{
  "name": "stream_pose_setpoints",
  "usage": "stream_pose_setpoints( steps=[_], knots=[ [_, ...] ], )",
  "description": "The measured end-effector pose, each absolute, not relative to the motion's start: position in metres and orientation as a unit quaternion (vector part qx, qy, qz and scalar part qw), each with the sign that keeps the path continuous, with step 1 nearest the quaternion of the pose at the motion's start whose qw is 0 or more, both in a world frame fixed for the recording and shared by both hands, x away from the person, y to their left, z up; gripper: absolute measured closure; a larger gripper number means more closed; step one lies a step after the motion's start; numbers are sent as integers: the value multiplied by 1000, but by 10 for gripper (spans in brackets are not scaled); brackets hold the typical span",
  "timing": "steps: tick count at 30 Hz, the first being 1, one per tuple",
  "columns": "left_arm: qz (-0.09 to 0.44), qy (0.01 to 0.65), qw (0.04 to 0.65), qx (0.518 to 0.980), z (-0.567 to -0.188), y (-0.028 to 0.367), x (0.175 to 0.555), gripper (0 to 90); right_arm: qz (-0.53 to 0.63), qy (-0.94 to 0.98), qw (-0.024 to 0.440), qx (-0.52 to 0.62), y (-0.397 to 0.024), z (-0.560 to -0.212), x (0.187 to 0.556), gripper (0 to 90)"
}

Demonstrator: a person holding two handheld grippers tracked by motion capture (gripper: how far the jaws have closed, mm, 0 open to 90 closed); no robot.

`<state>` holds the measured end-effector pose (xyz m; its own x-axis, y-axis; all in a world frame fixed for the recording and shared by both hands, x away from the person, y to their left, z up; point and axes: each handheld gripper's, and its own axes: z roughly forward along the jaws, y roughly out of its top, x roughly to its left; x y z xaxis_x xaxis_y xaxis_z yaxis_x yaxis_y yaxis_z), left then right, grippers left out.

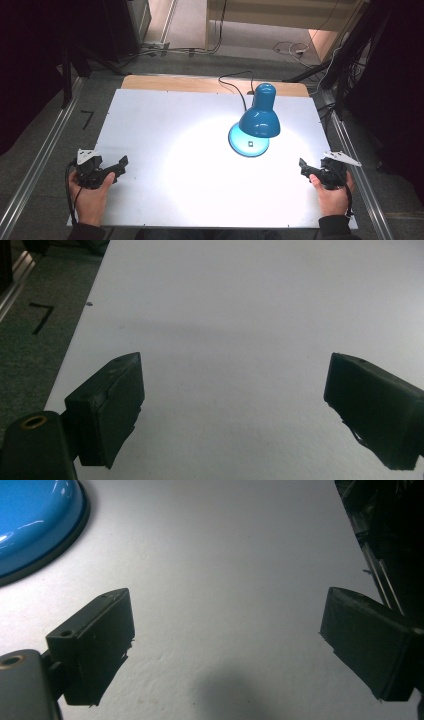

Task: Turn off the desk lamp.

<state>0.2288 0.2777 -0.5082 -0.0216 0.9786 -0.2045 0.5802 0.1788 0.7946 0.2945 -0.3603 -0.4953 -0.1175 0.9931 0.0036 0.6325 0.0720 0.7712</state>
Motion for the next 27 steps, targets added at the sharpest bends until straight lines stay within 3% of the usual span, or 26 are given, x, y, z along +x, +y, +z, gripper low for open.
stream_pose_setpoints(
  steps=[27],
  knots=[
    [259,666,382,586,-509,278,230,102,345,697,253,575,-334,-486,296,59]
  ],
)
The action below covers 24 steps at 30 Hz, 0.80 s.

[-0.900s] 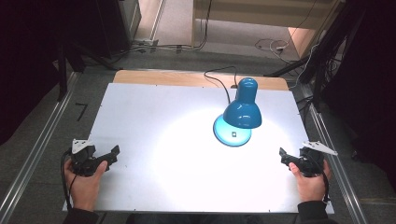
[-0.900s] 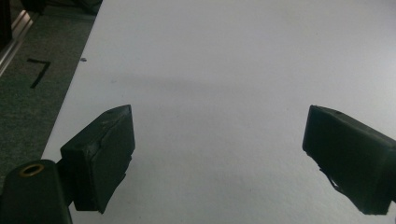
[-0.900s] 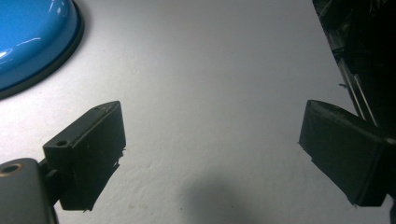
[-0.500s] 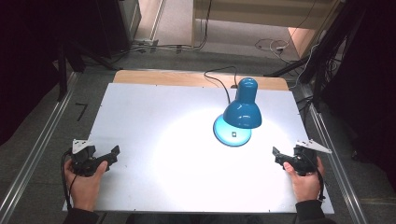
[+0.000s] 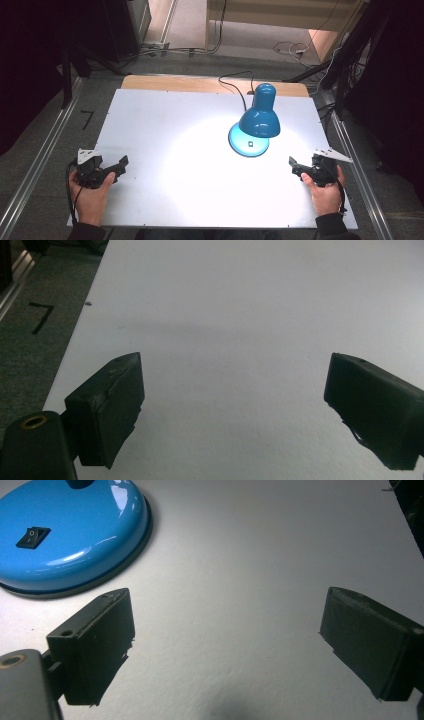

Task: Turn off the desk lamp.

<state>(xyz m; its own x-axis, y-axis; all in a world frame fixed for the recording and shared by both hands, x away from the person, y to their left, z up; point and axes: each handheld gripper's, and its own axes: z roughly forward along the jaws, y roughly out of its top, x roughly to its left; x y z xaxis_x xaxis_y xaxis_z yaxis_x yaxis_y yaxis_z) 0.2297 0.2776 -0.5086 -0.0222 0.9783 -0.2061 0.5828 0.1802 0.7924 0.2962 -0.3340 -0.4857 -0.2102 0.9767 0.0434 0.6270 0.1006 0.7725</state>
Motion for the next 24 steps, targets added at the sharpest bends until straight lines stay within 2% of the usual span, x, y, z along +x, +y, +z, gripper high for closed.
stream_pose_setpoints(
  steps=[24],
  knots=[
    [258,664,384,587,-508,277,230,102,356,715,248,548,-299,-486,311,59]
  ],
)
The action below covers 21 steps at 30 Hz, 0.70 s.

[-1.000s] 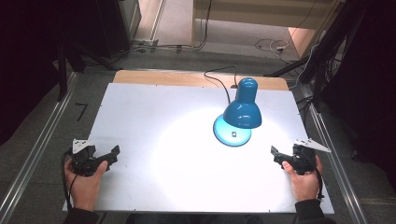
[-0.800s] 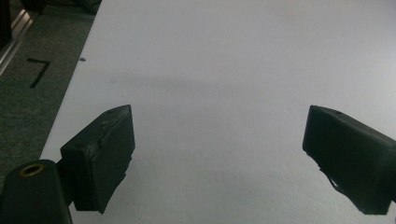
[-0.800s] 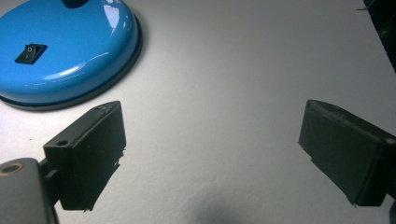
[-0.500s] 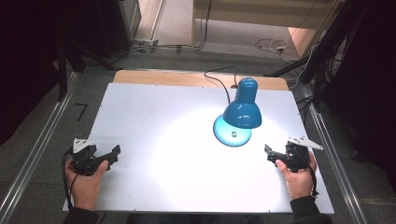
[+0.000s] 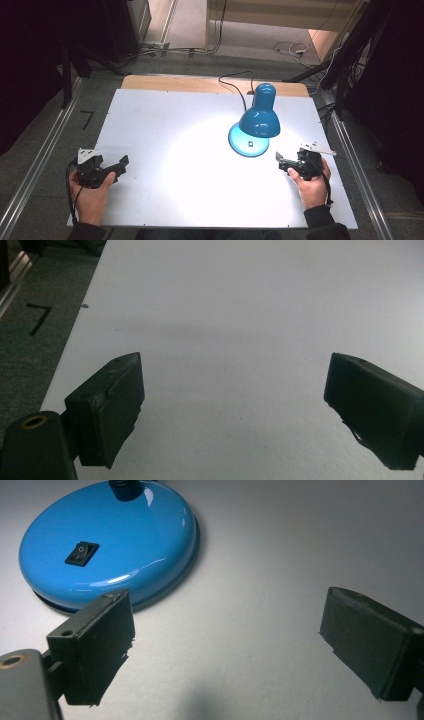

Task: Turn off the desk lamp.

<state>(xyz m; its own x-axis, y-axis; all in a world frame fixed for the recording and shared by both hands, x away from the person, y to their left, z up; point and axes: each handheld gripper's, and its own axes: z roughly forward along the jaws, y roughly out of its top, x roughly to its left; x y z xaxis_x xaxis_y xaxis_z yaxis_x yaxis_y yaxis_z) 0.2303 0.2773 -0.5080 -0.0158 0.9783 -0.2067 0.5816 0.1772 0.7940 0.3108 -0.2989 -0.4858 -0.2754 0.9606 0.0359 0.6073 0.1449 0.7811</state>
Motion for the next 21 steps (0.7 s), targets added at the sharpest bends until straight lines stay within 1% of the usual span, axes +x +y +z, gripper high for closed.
stream_pose_setpoints(
  steps=[2,21],
  knots=[
    [258,664,384,587,-508,277,230,102,356,715,247,549,-297,-486,312,75],
    [258,665,385,586,-508,278,230,102,362,719,244,540,-284,-485,319,75]
  ],
)
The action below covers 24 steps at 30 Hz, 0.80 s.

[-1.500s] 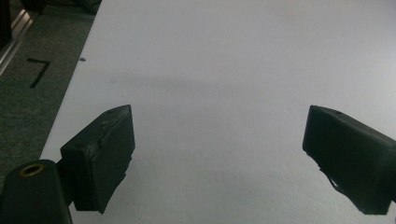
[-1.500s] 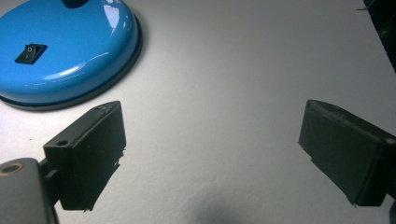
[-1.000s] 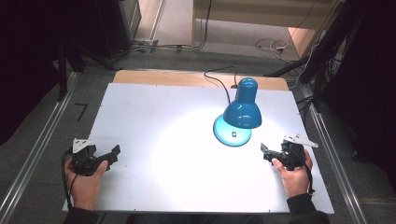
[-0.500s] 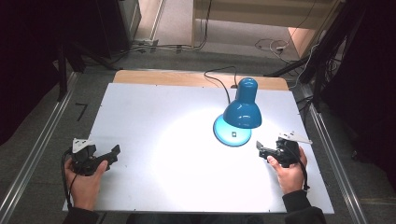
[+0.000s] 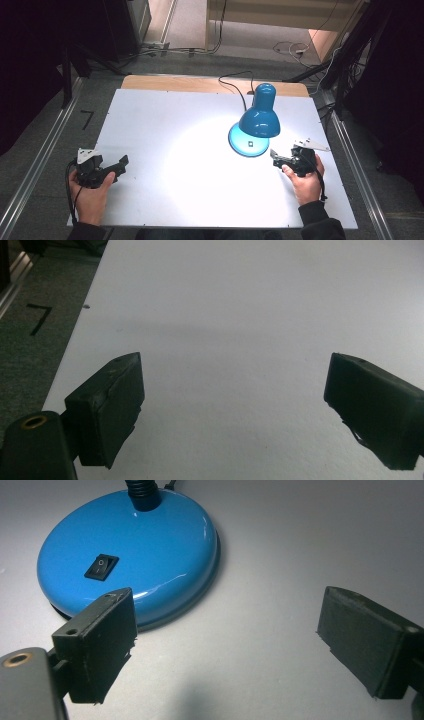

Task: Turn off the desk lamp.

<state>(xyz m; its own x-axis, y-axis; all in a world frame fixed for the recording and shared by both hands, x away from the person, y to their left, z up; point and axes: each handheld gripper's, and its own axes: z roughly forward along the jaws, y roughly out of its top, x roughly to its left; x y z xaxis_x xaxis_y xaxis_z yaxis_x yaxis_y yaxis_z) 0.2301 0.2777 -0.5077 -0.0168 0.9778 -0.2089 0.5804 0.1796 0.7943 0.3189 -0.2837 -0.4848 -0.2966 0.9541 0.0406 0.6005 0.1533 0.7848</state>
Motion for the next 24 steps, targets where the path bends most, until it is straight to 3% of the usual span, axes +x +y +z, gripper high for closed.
stream_pose_setpoints(
  steps=[24],
  knots=[
    [257,664,386,586,-508,279,230,102,372,720,241,534,-266,-484,326,104]
  ],
)
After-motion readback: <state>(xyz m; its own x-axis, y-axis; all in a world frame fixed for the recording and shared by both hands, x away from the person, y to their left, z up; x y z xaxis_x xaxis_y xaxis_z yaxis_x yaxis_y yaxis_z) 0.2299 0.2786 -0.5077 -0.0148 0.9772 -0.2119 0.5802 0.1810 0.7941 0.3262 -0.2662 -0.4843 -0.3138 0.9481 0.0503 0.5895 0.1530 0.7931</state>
